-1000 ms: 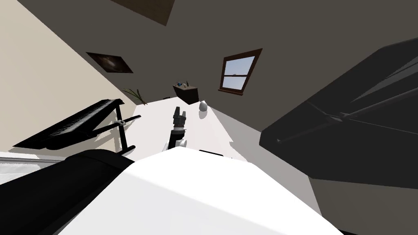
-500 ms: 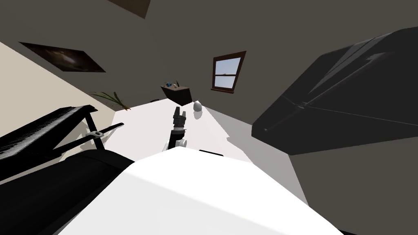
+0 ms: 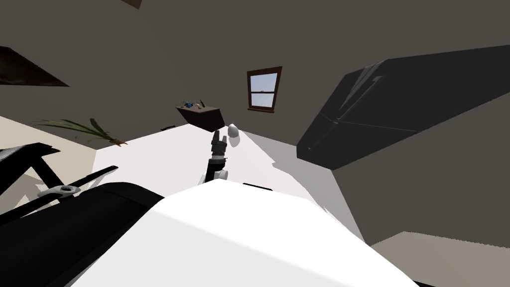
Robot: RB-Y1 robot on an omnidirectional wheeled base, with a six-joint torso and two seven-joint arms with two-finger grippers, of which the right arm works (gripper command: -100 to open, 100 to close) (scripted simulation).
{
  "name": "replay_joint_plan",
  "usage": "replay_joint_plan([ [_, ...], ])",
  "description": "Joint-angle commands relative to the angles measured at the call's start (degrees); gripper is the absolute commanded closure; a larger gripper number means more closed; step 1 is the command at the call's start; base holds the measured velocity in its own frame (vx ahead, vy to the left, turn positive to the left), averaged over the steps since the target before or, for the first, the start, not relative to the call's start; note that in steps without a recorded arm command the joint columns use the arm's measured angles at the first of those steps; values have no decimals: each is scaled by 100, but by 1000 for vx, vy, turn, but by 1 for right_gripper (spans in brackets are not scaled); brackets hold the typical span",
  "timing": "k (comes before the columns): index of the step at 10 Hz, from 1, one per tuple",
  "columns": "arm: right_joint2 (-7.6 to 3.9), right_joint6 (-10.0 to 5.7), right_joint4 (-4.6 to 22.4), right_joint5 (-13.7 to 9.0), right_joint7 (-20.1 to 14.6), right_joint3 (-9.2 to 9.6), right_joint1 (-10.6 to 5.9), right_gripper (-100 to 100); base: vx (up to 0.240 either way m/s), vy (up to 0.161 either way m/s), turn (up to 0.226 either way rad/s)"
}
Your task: Pull the door open
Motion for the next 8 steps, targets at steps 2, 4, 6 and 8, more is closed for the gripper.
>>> replay_joint_plan([
  [2, -28, 151, 253, 141, 121, 48, -10, -100, -91, 69, -221],
  [4, -68, 311, 443, 229, 251, 105, -20, -100, -98, 88, -316],
  [6, -108, 471, 633, 317, 381, 161, -30, -100, -134, 66, -348],
  [8, -149, 631, 822, 404, 511, 218, -39, -100, -123, 66, -342],
])
